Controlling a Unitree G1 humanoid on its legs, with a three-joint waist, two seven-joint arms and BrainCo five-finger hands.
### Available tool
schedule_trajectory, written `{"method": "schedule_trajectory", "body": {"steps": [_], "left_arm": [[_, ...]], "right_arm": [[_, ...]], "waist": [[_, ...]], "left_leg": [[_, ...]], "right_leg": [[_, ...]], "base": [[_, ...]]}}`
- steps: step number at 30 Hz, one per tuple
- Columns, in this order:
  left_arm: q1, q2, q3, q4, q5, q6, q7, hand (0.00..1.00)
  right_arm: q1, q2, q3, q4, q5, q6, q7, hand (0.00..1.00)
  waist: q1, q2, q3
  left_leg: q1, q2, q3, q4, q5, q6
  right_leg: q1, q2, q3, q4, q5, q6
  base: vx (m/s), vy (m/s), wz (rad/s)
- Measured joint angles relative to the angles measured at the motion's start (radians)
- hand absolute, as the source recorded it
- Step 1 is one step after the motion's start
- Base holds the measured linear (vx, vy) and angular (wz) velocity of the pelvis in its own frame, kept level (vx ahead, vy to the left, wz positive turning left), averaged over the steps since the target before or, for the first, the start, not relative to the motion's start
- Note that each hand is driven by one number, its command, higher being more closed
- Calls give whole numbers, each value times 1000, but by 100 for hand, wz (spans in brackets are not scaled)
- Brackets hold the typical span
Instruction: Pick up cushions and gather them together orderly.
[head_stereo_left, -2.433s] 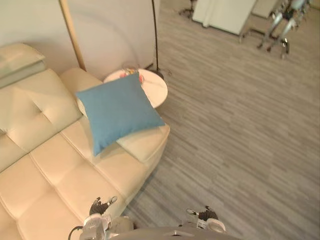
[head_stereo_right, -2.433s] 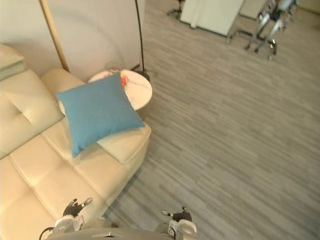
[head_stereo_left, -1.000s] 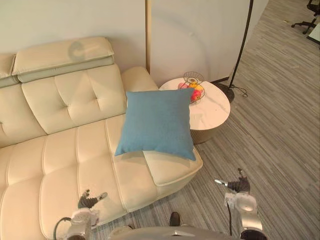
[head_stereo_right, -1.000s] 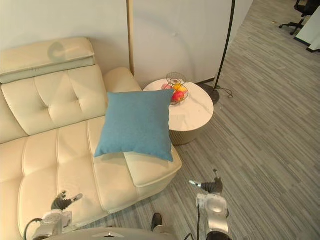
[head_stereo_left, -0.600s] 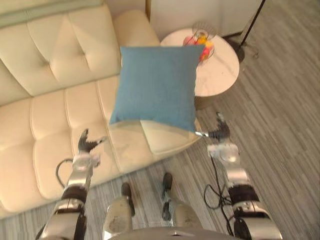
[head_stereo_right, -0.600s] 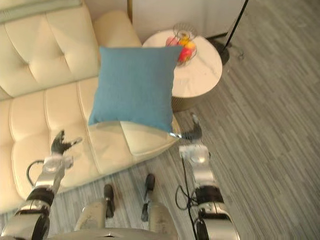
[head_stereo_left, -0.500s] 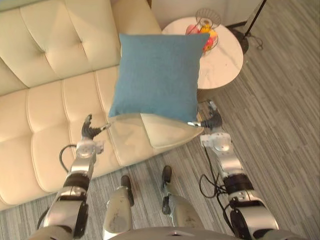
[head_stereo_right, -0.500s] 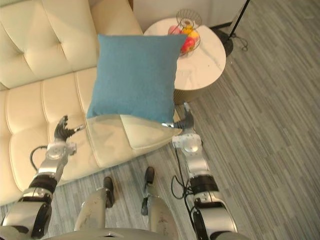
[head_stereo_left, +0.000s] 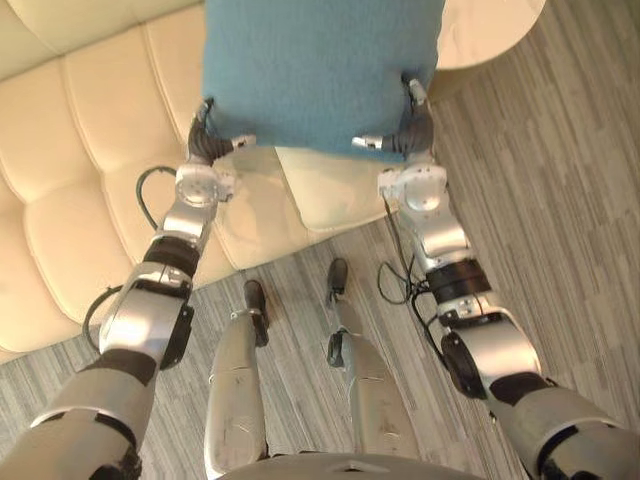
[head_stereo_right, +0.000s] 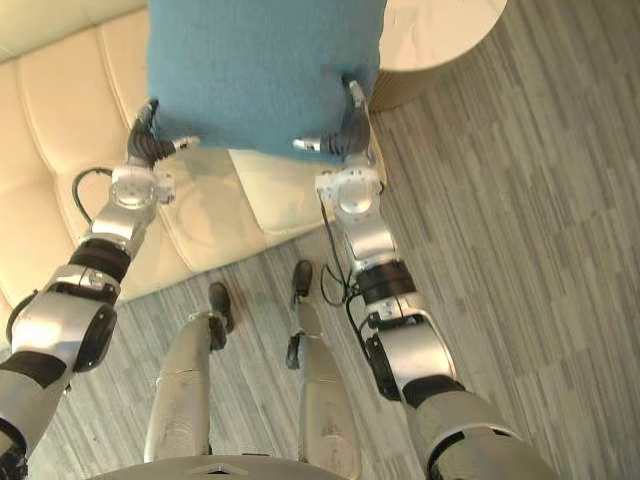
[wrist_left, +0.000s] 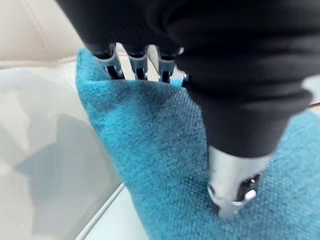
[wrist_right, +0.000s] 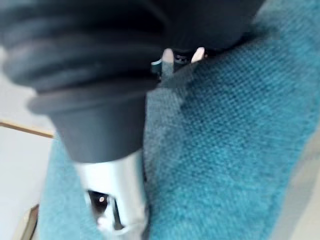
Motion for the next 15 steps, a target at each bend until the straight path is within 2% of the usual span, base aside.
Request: {"method": "schedule_trajectory", "body": {"steps": [5, 10, 12, 15], "left_arm": [[-49, 29, 0, -8, -14, 3, 5, 100], [-48, 37, -2, -98, -61, 2, 21, 100], [-2, 43, -22, -197, -66, 1, 25, 100], [107, 38, -29, -348, -67, -10, 27, 100]], "right_arm": [[-37, -12, -5, -40, 40, 1, -25, 100], [-13, -17, -10, -121, 78, -4, -30, 100], [79, -12, -13, -169, 77, -24, -30, 100], [222, 21, -12, -263, 74, -26, -25, 100]], "waist": [[-1, 0, 5], [5, -1, 8], [3, -1, 24], [8, -2, 24]], "left_leg": [[-48, 16, -1, 14, 1, -2], [-40, 19, 0, 6, 7, -8], [29, 9, -1, -32, 17, -11], [100, -4, -6, -78, 24, -19]], "right_leg": [[-41, 12, 1, -5, 9, -4], [-37, 16, 1, -5, 10, -5], [24, 12, 19, -12, 8, -3], [81, 7, 35, -11, -21, 1]], "base": [[-8, -24, -5], [20, -38, 0], [55, -39, 17], [63, -27, 18]]}}
